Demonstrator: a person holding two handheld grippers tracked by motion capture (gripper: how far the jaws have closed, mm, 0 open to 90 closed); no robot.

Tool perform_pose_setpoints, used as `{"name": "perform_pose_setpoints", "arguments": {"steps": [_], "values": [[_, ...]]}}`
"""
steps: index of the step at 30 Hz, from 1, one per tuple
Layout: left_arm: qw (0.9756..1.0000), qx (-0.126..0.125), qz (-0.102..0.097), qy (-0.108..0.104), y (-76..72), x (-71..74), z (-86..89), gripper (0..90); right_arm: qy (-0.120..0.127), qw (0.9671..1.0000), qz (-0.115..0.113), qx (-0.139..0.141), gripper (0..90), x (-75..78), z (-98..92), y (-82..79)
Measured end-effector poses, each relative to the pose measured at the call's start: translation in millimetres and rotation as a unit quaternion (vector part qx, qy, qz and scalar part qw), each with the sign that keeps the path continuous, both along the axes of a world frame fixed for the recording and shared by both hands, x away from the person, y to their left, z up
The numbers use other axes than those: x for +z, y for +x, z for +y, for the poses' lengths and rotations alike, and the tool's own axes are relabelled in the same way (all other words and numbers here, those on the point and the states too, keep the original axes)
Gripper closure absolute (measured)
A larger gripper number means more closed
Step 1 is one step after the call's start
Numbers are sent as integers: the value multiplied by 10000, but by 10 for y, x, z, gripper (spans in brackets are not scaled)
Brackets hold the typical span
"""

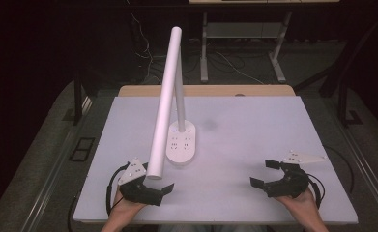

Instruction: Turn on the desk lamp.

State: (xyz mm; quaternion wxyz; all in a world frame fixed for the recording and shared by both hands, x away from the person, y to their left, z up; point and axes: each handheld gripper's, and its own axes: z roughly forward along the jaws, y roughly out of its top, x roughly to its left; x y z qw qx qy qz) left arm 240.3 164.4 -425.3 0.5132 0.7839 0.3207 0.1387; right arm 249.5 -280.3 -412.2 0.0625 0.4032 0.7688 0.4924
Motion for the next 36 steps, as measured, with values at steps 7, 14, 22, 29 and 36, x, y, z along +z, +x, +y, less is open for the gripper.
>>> {"name": "perform_pose_setpoints", "arguments": {"steps": [7,14,22,29,36], "values": [[10000,10,5,14,4,-1,4,0,-15,10000,39,-17,5,6,-14,-5],[10000,-10,34,26,12,-2,-2,0,-106,9999,136,6,5,6,-11,2],[10000,-9,30,12,3,0,-2,0,-13,9999,141,-73,5,57,-56,-17],[10000,31,44,7,3,-1,7,0,-121,9997,230,39,5,70,-41,7],[10000,58,58,-24,-8,-2,16,0,-254,9993,278,28,5,142,-44,55]]}}
